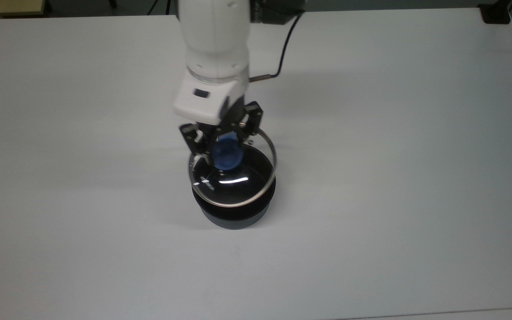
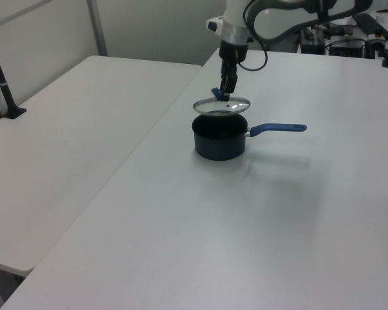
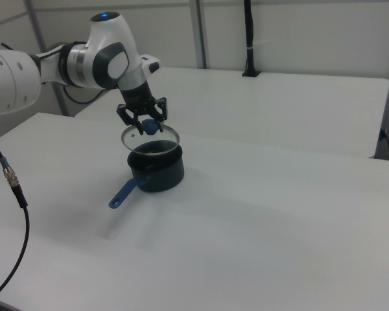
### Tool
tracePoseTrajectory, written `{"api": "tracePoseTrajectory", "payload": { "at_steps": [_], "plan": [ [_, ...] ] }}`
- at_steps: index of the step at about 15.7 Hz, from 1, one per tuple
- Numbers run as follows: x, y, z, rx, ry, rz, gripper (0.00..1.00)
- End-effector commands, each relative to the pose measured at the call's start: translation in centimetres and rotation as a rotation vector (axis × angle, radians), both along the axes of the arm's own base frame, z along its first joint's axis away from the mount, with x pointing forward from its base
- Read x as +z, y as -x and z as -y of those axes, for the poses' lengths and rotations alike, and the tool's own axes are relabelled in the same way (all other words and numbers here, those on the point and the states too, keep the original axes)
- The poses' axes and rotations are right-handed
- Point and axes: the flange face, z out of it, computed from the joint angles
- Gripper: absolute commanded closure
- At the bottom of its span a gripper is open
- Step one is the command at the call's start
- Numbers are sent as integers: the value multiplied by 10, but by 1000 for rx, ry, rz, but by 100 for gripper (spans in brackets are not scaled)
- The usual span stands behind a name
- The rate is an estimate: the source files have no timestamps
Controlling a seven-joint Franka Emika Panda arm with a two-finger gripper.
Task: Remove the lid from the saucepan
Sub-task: 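Carry the lid beside the saucepan and lower it onto the table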
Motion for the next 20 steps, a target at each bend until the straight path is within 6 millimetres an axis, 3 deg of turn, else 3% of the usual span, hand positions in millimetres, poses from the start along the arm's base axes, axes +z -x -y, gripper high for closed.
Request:
{"api": "tracePoseTrajectory", "payload": {
  "at_steps": [1,2,5,8,11,20],
  "plan": [
    [19,36,62,-90,4,-26,40],
    [19,49,87,-112,17,-37,41],
    [5,70,131,-114,57,-75,41],
    [-28,84,156,-113,94,-107,41],
    [-73,104,168,-99,145,-109,41],
    [-116,122,172,-92,181,-140,41]
  ]
}}
